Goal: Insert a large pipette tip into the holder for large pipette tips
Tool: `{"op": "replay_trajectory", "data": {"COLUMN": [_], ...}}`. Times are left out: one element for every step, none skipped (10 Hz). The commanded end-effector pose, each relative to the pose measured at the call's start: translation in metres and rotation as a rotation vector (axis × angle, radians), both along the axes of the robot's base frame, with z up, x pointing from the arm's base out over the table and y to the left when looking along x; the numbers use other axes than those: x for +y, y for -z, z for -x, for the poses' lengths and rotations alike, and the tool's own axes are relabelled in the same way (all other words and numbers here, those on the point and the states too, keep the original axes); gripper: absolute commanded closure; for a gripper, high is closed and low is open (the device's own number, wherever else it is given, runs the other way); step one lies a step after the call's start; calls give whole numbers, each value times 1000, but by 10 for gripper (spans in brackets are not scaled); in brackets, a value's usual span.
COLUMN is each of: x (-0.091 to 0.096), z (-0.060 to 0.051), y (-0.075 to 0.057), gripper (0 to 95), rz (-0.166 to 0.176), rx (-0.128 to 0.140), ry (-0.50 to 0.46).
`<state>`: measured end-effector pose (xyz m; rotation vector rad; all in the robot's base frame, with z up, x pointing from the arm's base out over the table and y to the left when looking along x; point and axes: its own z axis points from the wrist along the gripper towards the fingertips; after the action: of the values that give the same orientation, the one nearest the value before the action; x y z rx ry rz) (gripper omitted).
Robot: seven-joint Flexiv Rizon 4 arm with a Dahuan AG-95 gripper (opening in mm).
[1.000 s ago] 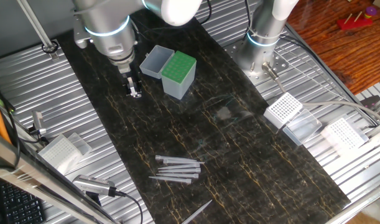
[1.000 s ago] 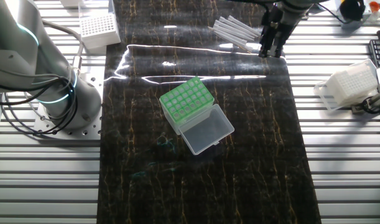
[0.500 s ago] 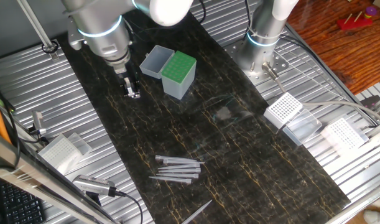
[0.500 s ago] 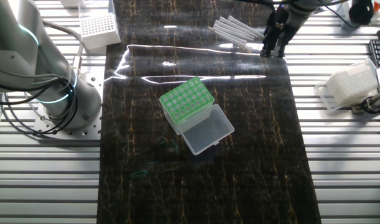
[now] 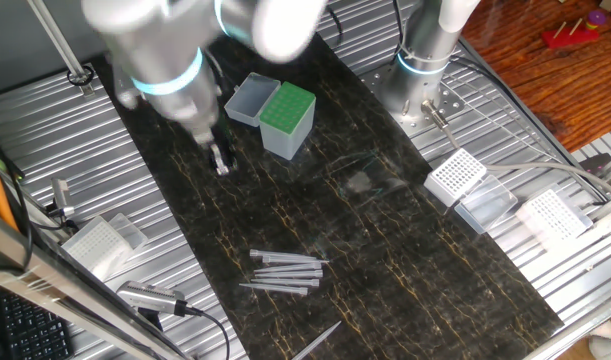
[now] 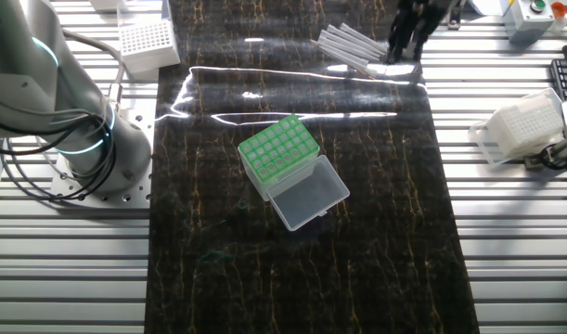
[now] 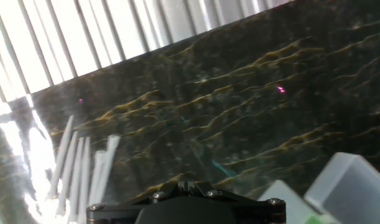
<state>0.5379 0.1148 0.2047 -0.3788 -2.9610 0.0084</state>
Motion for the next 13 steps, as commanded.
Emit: {"op": "replay_trajectory", "data": {"x": [11,17,25,33,37,42,46,48,52,55,58,59,59], "z": [7,8,11,15,17,19,21,22,25,27,28,28,27], "y": [5,8,12,15,16,18,19,20,21,22,24,31,40], "gripper": [950,950,950,950,950,950,950,950,950,950,950,950,950], "rz": [-19,-19,-22,-23,-23,-25,-25,-25,-24,-25,-27,-30,-31], "rx": [-24,-25,-27,-30,-32,-32,-33,-33,-37,-40,-43,-54,-67], "ry": [3,3,3,3,2,1,2,2,4,4,4,4,5]}}
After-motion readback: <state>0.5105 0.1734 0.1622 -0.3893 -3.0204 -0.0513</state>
